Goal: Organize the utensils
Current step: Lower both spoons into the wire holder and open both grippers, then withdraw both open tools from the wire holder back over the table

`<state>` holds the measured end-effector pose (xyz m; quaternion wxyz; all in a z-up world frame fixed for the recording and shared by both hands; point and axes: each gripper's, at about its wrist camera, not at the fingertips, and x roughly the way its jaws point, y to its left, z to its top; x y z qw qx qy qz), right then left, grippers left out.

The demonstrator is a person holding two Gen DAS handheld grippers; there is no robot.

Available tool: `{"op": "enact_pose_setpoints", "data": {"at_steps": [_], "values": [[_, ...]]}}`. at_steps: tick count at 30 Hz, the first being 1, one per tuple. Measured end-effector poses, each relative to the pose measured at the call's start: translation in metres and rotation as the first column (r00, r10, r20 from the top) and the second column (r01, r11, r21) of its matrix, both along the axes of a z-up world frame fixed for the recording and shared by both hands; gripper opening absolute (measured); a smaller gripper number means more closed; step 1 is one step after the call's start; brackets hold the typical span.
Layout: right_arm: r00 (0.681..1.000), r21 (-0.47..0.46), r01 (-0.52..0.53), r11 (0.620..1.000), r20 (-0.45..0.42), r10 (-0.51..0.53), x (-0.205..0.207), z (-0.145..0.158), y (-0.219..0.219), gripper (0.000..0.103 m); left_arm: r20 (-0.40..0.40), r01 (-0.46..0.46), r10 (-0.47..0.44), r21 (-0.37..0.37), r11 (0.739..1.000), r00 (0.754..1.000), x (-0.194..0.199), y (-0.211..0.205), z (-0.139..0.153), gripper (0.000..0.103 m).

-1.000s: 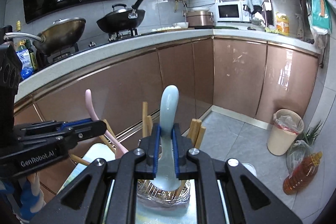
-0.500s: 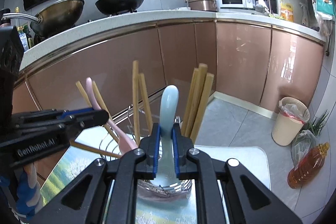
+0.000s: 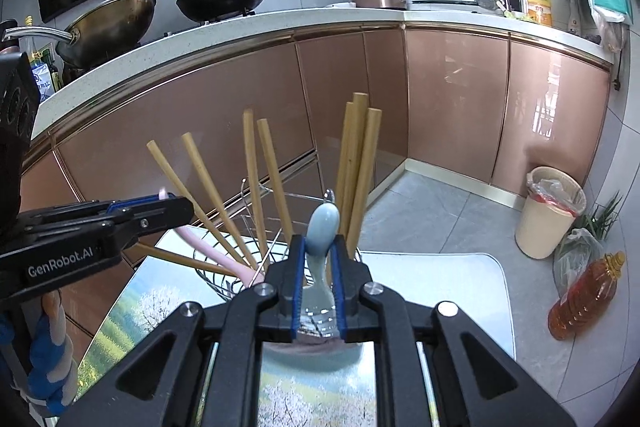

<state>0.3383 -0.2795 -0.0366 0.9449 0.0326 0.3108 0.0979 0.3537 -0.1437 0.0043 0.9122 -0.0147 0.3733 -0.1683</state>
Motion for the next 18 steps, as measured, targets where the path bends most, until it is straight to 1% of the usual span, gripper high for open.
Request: {"op": "enact_pose_setpoints", "data": {"at_steps": [1,6,9,11,15,18], "values": [[1.000,0.002,0.004,1.000,-0.001,-0.004,-0.002,0.001,0.000,0.013,0.001,0.000,0.000,0.000,1.000,1.000,-0.003,0.001,0.000,0.023],[1.000,0.001,0.012,1.000,-0.007,-0.012,-0.012,0.006,0.002,0.013,-0.002,-0.002,0.001,-0.003,1.000,1.000,-0.014,0.007,0.001,0.025],[1.000,0.000,0.018,1.000,-0.004,-0.018,-0.017,0.011,0.004,0.014,0.007,0.000,0.000,-0.008,1.000,1.000,-0.023,0.010,0.007,0.028],[1.000,0.000,0.022,1.000,0.001,-0.022,-0.022,0.015,0.004,0.014,0.018,0.002,-0.001,-0.011,1.000,1.000,-0.031,0.013,0.011,0.033],[0.999,0.000,0.030,1.000,0.012,-0.030,-0.034,0.022,0.006,0.014,0.035,0.002,-0.001,-0.025,1.000,0.999,-0.048,0.022,0.019,0.038],[0.999,0.003,0.036,0.999,0.021,-0.036,-0.046,0.026,0.008,0.014,0.045,-0.005,0.007,-0.039,0.999,0.999,-0.063,0.032,0.022,0.045]]}}
